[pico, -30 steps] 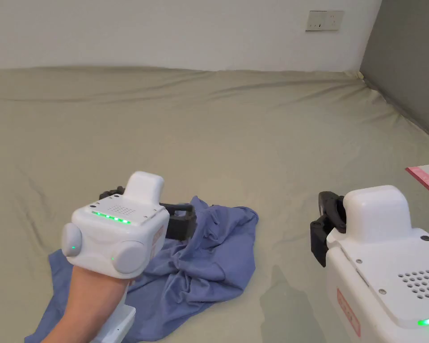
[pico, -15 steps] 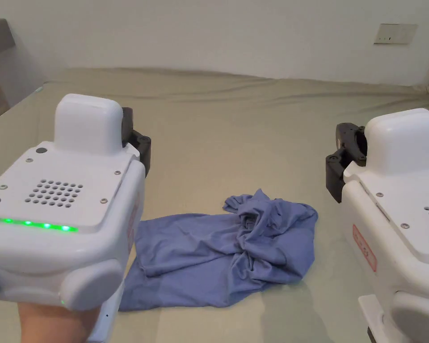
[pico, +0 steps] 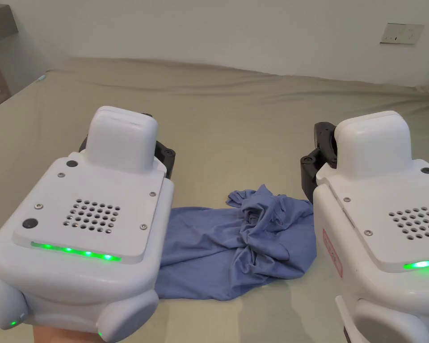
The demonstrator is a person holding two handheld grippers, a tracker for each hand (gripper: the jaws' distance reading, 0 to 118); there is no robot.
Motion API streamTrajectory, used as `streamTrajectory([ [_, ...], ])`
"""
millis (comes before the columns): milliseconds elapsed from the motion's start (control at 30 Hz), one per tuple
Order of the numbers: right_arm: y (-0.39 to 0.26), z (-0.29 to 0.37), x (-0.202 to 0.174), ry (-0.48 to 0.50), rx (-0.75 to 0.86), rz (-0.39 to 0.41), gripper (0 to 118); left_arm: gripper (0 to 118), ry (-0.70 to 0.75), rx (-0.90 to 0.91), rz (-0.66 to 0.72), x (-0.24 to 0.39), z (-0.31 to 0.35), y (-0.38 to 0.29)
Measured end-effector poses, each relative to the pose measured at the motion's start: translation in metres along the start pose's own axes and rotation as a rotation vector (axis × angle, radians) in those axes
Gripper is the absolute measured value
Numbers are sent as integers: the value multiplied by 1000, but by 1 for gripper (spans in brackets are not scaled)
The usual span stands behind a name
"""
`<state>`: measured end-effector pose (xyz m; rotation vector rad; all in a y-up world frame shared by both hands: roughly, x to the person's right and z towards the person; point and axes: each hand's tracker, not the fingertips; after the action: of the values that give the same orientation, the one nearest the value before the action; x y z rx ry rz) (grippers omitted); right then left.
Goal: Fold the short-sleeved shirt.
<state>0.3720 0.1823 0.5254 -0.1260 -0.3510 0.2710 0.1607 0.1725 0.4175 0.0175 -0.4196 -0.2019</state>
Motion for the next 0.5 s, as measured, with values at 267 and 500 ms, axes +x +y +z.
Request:
streamTrajectory([
  [267,-20,-19,0,13,-51,-5,2,0,-40,-215,24,-3,-44,-46],
  [500,-63,-41,14,19,-174,-18,2,27,-51,-637,63,-15,-97,-178],
])
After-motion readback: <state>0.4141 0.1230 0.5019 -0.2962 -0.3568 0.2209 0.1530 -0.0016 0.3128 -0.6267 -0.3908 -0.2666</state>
